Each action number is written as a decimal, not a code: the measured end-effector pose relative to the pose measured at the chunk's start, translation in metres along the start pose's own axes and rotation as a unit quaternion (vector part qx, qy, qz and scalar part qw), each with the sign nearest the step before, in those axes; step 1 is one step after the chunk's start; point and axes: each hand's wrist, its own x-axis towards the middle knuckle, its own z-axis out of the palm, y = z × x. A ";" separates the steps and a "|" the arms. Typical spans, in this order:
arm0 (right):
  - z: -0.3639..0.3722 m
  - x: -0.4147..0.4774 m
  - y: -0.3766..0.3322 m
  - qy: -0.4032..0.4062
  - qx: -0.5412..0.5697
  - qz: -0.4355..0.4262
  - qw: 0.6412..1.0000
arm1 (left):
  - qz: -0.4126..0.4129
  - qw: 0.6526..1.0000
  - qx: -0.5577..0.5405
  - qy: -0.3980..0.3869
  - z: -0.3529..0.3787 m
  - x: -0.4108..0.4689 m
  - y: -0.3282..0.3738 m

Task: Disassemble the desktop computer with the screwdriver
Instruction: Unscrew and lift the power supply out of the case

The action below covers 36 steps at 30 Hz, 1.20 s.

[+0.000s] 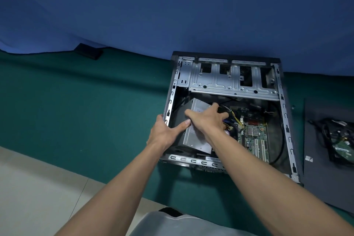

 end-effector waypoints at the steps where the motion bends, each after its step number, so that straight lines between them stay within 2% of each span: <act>1: -0.001 -0.001 -0.001 0.003 0.006 -0.001 1.000 | 0.006 1.000 0.004 0.002 0.000 -0.001 0.000; 5: -0.011 0.000 0.008 0.023 0.012 -0.036 0.999 | 0.027 0.999 0.021 0.029 0.001 -0.004 -0.001; 8: -0.023 -0.002 0.018 0.033 0.027 -0.063 0.997 | 0.052 0.993 0.077 0.072 0.005 -0.006 0.001; 12: -0.053 -0.004 0.025 0.060 0.041 -0.109 0.991 | 0.114 0.972 0.144 0.144 0.010 -0.010 0.008; 15: -0.085 -0.010 0.031 0.080 0.084 -0.125 0.985 | 0.168 0.964 0.144 0.146 0.010 -0.012 0.019; 18: -0.117 -0.016 0.037 0.061 0.201 -0.098 0.973 | 0.182 0.978 0.059 0.087 0.006 -0.016 0.034; 21: -0.139 -0.026 0.048 -0.007 0.323 -0.076 0.943 | 0.139 0.981 -0.134 0.009 0.003 -0.025 0.055; 23: -0.151 -0.036 0.054 -0.007 0.359 -0.075 0.930 | 0.130 0.957 -0.251 -0.058 0.001 -0.033 0.072; 27: -0.177 -0.062 0.063 0.016 0.409 -0.085 0.908 | 0.076 0.874 -0.422 -0.230 -0.007 -0.047 0.093; 28: -0.182 -0.065 0.067 0.014 0.429 -0.082 0.900 | 0.068 0.862 -0.433 -0.254 -0.007 -0.050 0.096; 30: -0.189 -0.073 0.076 -0.012 0.468 -0.083 0.880 | 0.071 0.860 -0.419 -0.284 -0.002 -0.057 0.103; 33: -0.197 -0.080 0.090 -0.104 0.536 -0.098 0.832 | 0.115 0.841 -0.418 -0.324 0.012 -0.074 0.114; 36: -0.209 -0.086 0.100 -0.188 0.553 -0.136 0.800 | 0.152 0.835 -0.392 -0.356 0.023 -0.091 0.124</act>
